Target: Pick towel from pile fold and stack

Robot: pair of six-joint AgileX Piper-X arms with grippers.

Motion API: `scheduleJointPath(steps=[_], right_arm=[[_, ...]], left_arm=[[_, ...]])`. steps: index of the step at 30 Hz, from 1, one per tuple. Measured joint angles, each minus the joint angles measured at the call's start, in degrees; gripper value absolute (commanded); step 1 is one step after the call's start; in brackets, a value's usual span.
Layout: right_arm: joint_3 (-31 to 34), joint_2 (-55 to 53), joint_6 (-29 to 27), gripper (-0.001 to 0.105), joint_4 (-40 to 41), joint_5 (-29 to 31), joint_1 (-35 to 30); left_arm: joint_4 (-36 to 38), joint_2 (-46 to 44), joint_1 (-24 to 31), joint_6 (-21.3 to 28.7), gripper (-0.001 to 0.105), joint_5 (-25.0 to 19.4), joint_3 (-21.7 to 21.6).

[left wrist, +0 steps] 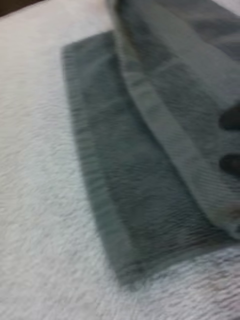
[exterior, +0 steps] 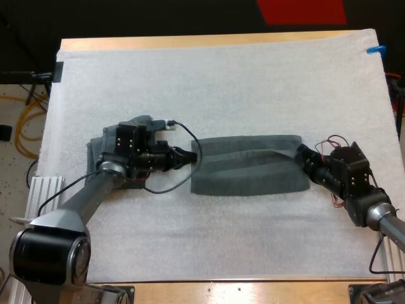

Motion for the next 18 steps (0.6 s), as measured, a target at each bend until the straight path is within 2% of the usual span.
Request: scheduleJointPath(steps=[2,4,8,13,15,18], right_arm=[[0.0,0.0,0.0,0.000,0.0,-0.1,0.0],[0.0,0.0,0.0,0.000,0.0,-0.6,0.0],[0.0,0.0,0.0,0.000,0.0,-1.6,0.0],[0.0,0.0,0.0,0.000,0.0,-2.2,0.0],[0.0,0.0,0.0,0.000,0.0,-2.7,0.0],[0.0,0.0,0.0,0.000,0.0,-3.5,0.0]], left_arm=[[2.1,0.0,-1.9,2.7,0.049,-3.1,-0.5],[4.0,0.0,-4.0,4.9,0.061,-7.1,-1.9],[9.7,-0.1,-8.6,10.9,0.059,-17.2,-7.1],[17.4,-0.1,-13.2,19.3,0.046,-31.6,-14.6],[20.1,-0.1,-14.7,23.6,0.045,-37.8,-16.4],[24.2,-0.1,-16.3,27.6,0.045,-42.8,-17.6]])
